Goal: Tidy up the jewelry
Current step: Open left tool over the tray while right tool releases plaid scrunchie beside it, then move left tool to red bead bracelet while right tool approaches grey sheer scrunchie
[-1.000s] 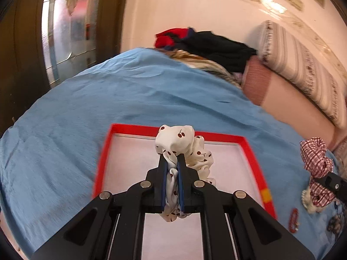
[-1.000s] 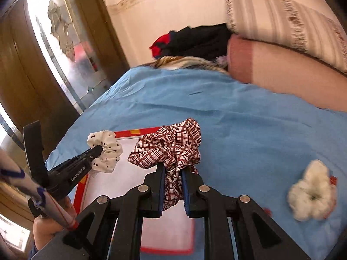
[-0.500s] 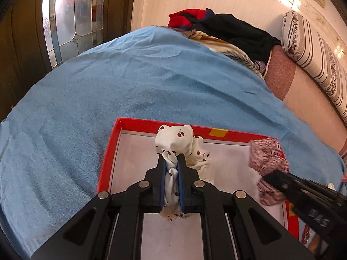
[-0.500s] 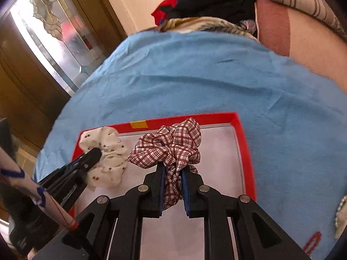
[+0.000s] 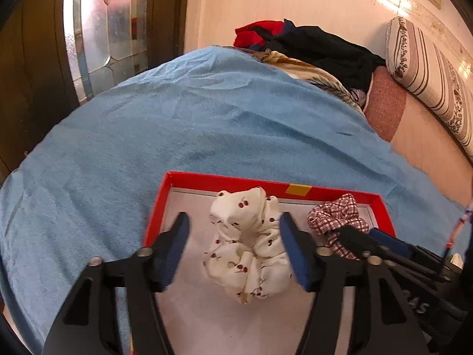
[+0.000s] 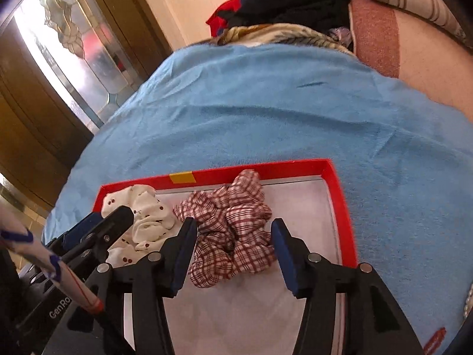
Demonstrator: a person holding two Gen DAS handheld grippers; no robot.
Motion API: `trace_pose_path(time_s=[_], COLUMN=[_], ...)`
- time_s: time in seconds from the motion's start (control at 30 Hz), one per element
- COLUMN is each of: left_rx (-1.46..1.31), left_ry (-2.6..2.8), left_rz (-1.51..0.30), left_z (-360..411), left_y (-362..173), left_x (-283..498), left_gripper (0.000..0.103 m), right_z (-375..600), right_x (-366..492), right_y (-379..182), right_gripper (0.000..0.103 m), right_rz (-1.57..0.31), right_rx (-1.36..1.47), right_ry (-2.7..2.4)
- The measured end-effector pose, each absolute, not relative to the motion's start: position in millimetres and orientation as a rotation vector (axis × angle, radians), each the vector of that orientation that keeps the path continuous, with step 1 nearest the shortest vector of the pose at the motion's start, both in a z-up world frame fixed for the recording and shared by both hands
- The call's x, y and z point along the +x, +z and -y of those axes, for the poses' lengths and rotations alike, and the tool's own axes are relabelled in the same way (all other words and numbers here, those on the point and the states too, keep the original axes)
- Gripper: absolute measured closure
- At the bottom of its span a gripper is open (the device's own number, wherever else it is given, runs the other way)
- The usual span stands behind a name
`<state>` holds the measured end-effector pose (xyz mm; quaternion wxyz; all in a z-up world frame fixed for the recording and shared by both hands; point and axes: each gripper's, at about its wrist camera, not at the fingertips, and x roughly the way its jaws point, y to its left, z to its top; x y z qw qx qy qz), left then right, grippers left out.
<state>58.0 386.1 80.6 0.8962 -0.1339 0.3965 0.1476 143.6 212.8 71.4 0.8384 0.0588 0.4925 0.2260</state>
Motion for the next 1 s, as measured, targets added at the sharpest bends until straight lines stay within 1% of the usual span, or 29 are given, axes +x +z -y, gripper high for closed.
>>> trace_pose_path(time_s=[0.03, 0.07, 0.37, 0.57, 0.67, 0.87, 0.97, 1.0], left_rx=[-0.275, -0.277, -0.229, -0.173, -0.161, -0.112, -0.1, -0.097], left_ry=[0.313, 0.314, 0.331, 0.292, 0.242, 0.18, 0.162, 0.155], left_rz=[-0.818, -0.813, -0.845, -0.823, -0.789, -0.667, -0.617, -0.601], left_z=[-386.3, -386.8, -380.9, -350.7, -329.1, -280.5, -259.5, -251.3], left_y=[82.4, 83.6, 81.1, 87.3, 96.9, 121.4, 131.3, 134.4], left_x=[56.0, 54.1, 23.8, -2.9, -17.2, -49.9, -60.1, -64.2], left_gripper=[0.034, 0.034, 0.033, 0.033, 0.033, 0.032, 0.031, 0.028], right_z=[-208.5, -206.2, -185.1, -164.4, -143.8, -85.0, -57.7, -49.4], right_x=[140.2, 137.1, 97.9, 57.3, 34.7, -6.0, -31.5, -39.3], right_y=[73.3, 74.2, 71.8, 79.5, 83.9, 120.8, 141.2, 145.8], right_gripper=[0.037, 0.036, 0.036, 0.036, 0.036, 0.036, 0.034, 0.033], right_rz=[-1.024, -1.015, -1.01, -1.015, -1.01, -0.917, -0.868, -0.855], right_rx=[0.141, 0.154, 0.168, 0.137, 0.185, 0.308, 0.323, 0.327], right_ry=[0.471, 0.469, 0.423, 0.376, 0.379, 0.364, 0.344, 0.335])
